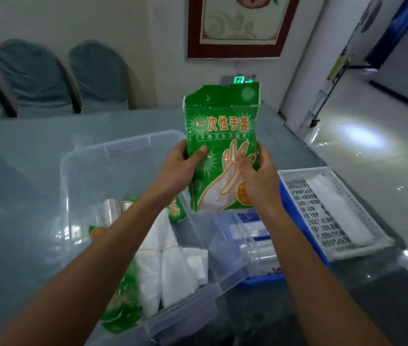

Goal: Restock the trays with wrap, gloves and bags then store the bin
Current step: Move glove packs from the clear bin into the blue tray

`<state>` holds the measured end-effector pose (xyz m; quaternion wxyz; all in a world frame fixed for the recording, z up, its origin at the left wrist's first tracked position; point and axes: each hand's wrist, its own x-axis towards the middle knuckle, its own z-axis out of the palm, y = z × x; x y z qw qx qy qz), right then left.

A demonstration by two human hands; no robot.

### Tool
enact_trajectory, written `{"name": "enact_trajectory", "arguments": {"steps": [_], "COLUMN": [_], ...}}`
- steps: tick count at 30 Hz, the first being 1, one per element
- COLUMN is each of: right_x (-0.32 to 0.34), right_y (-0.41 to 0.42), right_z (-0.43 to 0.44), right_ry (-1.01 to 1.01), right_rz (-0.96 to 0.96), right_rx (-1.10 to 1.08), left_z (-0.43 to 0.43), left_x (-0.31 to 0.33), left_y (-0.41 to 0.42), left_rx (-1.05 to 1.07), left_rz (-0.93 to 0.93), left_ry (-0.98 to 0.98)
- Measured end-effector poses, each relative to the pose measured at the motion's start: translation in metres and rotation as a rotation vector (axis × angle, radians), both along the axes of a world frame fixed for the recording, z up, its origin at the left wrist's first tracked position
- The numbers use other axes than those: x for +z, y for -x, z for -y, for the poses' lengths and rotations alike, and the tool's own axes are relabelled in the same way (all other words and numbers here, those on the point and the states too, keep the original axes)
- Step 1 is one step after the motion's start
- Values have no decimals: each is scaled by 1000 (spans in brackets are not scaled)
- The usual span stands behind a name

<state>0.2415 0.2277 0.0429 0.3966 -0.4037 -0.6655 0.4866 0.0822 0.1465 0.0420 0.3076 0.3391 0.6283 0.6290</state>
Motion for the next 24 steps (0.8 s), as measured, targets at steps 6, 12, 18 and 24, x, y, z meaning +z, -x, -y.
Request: {"name": "enact_trajectory", "arguments": {"steps": [6, 12, 18, 24], "right_x": [5, -2, -29, -48], "right_y": [-95, -173, -220, -229], "right_z": [-52, -96, -127, -153], "right_ry": [46, 117, 55, 76], "right_rz": [57, 45, 145, 210], "right_rx": [-66, -54, -2, 104], "left_z": [-66, -126, -151, -160], "left_x": [-1, -18, -48, -81], "left_y": [-76, -153, -208, -227], "left_rx": [-53, -88, -76, 10], "left_rz": [-157, -108, 101, 232], "left_ry": [37, 62, 115, 153]}}
